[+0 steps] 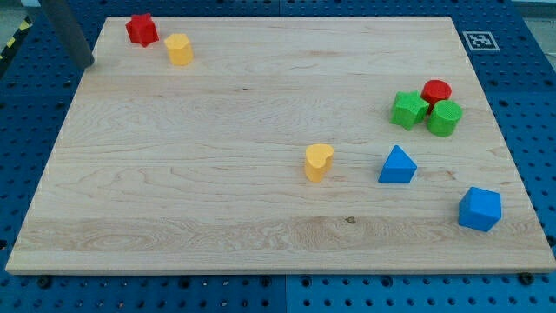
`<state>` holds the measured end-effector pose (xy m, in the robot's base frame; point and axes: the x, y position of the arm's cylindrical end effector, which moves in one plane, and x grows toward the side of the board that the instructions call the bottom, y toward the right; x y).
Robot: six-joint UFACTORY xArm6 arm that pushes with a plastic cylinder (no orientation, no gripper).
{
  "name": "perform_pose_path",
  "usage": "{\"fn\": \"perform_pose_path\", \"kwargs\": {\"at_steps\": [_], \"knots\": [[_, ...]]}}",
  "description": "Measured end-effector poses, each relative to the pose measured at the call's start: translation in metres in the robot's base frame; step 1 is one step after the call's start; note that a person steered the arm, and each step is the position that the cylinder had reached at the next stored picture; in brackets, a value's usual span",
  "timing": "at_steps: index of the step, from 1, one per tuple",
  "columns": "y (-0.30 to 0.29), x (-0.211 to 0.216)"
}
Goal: Place the red star to the right of yellow hexagon
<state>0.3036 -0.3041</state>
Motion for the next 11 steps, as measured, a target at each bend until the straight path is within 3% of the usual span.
{"fn": "perform_pose_path", "kwargs": {"at_steps": [2, 5, 9, 11], "knots": [[0.006, -0.092], [0.056, -0.091], [0.063, -0.066], [0.125, -0.066]]}}
